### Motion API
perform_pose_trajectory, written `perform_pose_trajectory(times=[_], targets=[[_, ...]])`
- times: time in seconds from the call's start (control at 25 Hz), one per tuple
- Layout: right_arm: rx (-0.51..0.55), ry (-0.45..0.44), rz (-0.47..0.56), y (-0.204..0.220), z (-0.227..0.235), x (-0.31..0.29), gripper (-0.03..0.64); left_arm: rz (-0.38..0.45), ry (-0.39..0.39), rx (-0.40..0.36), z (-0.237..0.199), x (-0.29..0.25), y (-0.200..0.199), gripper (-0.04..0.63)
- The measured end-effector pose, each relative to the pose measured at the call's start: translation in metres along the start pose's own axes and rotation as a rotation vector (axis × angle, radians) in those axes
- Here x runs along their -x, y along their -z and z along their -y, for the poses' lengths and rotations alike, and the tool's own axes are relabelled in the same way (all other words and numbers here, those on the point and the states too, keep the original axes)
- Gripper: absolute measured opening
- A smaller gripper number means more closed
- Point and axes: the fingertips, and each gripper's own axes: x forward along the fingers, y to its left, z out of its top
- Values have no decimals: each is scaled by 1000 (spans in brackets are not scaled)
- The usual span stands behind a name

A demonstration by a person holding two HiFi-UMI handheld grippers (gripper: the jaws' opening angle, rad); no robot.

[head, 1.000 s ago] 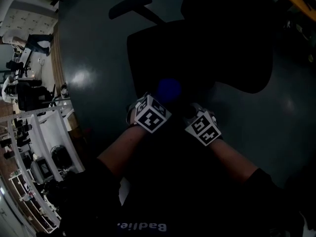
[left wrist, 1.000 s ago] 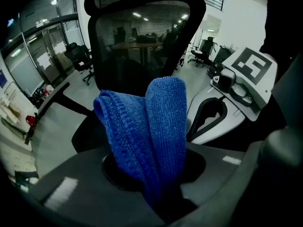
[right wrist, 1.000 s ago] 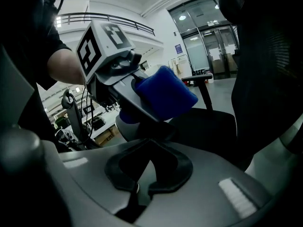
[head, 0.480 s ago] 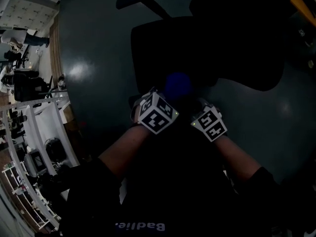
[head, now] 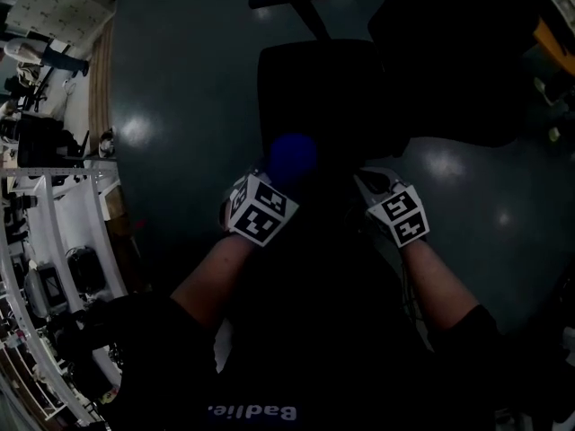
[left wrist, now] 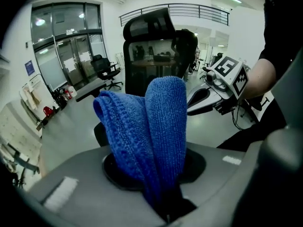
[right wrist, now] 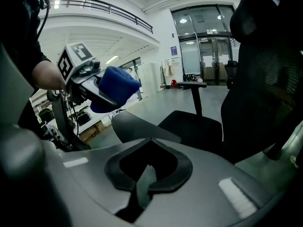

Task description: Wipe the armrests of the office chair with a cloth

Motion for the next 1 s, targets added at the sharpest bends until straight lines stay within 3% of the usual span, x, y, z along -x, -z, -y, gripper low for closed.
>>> perform_pose_trajectory(times=[0.24, 0.48, 0.72, 1.0], targets=[[12, 94, -2, -8, -37, 3, 5, 37, -52, 30, -26, 40, 61, 138], [31, 186, -20, -7, -50, 23, 5, 47, -54, 69, -32, 48, 101, 138], [31, 186, -44, 0, -28, 37, 5, 21, -64, 106, -19, 37, 99, 138], [12, 114, -48, 8, 14, 23, 3, -60, -82, 142, -10, 5, 92, 138]])
